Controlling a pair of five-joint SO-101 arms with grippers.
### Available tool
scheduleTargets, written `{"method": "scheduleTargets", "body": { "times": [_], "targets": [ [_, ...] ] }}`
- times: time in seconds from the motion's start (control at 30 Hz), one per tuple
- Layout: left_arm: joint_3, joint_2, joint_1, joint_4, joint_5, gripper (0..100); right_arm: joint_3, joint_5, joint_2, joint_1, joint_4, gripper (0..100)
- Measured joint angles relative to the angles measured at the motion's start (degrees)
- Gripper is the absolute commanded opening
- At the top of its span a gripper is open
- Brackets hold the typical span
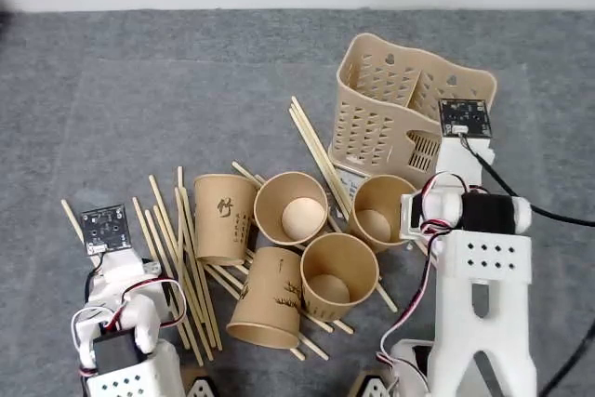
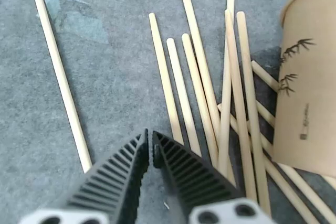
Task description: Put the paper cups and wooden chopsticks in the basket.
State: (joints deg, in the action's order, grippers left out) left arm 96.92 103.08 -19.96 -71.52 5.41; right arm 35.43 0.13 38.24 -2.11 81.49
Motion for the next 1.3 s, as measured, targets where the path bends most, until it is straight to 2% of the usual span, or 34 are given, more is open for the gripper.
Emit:
{"method": "scheduleTargets", "body": {
  "times": [0.23, 0.4, 0.5, 0.6, 0.87, 1.17, 1.3],
  "targets": [
    [0.0, 0.0, 0.0, 0.0, 0.0, 2, 1.7, 0.0, -0.7, 0.1, -3.6, 18.4],
    [0.0, 0.0, 0.0, 0.0, 0.0, 2, 4.9, 0.0, -0.7, 1.9, -6.6, 0.6],
    [0.0, 0.0, 0.0, 0.0, 0.0, 2, 5.0, 0.0, -0.7, 3.0, -7.1, 3.9],
    [0.0, 0.0, 0.0, 0.0, 0.0, 2, 5.0, 0.0, -0.7, 3.3, -7.1, 0.8],
    [0.0, 0.0, 0.0, 0.0, 0.0, 2, 4.0, 0.0, -0.6, 3.3, -4.0, 0.8],
    [0.0, 0.0, 0.0, 0.0, 0.0, 2, -18.7, 0.0, -0.1, 3.4, 12.2, 0.8],
    [0.0, 0.0, 0.0, 0.0, 0.0, 2, -30.2, 0.0, -0.1, 3.7, 16.3, 0.8]
  ]
}}
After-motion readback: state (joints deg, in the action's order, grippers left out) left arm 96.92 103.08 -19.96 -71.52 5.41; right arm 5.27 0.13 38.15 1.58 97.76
